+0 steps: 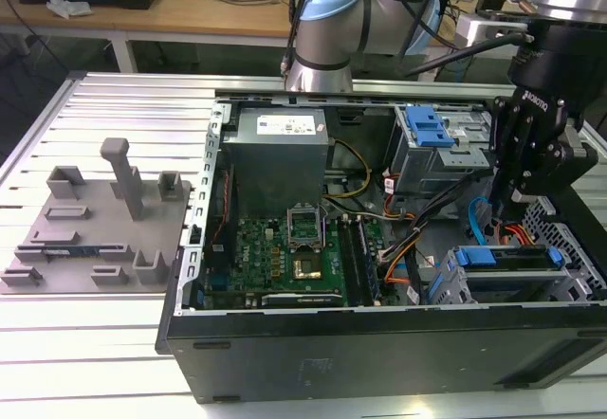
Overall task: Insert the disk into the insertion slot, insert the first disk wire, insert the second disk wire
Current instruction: 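Insert the second disk wire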
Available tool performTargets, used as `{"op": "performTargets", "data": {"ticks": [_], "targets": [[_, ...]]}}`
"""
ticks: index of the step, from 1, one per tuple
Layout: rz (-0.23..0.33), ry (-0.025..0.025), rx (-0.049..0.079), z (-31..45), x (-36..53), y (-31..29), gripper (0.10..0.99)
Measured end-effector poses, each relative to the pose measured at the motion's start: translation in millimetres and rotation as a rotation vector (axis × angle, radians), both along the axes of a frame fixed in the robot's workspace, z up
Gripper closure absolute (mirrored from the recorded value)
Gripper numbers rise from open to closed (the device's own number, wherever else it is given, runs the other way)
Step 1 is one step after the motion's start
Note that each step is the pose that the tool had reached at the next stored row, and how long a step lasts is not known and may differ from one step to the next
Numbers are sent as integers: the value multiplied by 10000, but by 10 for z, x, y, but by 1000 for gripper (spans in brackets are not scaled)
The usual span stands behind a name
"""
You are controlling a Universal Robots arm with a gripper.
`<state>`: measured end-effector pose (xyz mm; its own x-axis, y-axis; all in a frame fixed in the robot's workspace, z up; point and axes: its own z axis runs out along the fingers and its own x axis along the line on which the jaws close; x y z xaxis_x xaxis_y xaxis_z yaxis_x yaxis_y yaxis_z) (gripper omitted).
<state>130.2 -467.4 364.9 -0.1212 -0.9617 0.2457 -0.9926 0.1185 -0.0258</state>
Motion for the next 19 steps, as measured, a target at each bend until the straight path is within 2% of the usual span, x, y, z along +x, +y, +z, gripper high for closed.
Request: {"op": "performTargets", "data": {"ticks": [8, 9, 10, 19], "targets": [[-48, 0, 0, -2, 0, 0, 725], [-48, 0, -1, -1, 0, 0, 737], [-47, 0, -1, -2, 1, 0, 812], [-48, 0, 0, -3, 0, 0, 812]]}}
